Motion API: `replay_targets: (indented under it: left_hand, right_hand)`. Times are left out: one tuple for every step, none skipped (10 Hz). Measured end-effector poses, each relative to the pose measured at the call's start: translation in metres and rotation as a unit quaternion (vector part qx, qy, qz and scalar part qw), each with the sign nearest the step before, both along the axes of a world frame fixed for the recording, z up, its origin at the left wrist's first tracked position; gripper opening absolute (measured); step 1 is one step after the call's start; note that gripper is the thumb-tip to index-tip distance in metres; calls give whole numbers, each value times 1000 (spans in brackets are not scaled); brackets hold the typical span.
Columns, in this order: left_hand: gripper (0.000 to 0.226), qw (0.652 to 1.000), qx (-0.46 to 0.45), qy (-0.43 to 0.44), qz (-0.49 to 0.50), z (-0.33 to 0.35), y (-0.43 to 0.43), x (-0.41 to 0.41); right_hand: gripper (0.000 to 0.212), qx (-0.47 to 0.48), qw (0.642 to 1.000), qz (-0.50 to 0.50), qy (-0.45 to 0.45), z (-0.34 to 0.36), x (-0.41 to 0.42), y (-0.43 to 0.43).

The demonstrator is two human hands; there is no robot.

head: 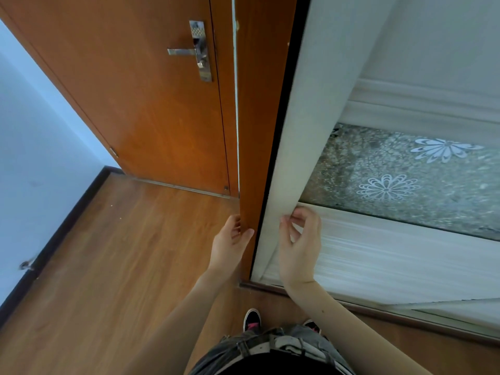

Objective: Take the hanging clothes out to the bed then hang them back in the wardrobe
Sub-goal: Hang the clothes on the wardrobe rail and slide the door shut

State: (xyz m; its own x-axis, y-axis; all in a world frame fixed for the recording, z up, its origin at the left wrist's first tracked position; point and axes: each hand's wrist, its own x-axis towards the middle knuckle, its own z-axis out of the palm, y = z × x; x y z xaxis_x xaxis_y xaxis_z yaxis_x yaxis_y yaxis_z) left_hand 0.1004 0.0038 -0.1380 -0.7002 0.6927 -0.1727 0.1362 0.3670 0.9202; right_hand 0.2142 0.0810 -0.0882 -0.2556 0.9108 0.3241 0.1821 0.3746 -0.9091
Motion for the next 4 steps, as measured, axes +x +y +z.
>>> replay_targets:
  left_hand:
    - [29,1000,-4,-3,1,0,0,1]
    - [31,1000,-10,-10,3,-2,1,3]
    - [28,999,-15,-42,-14,4,1,-2]
    - [47,999,17,-41,8,18,-7,-24]
  right_hand:
    - [24,15,1000,20,-14,-5,-2,-3]
    - [32,36,994,65,-76,-1,8,1]
    - [27,12,973,156,-168,20,23,20]
    - [19,34,936,256,-241,63,50,46]
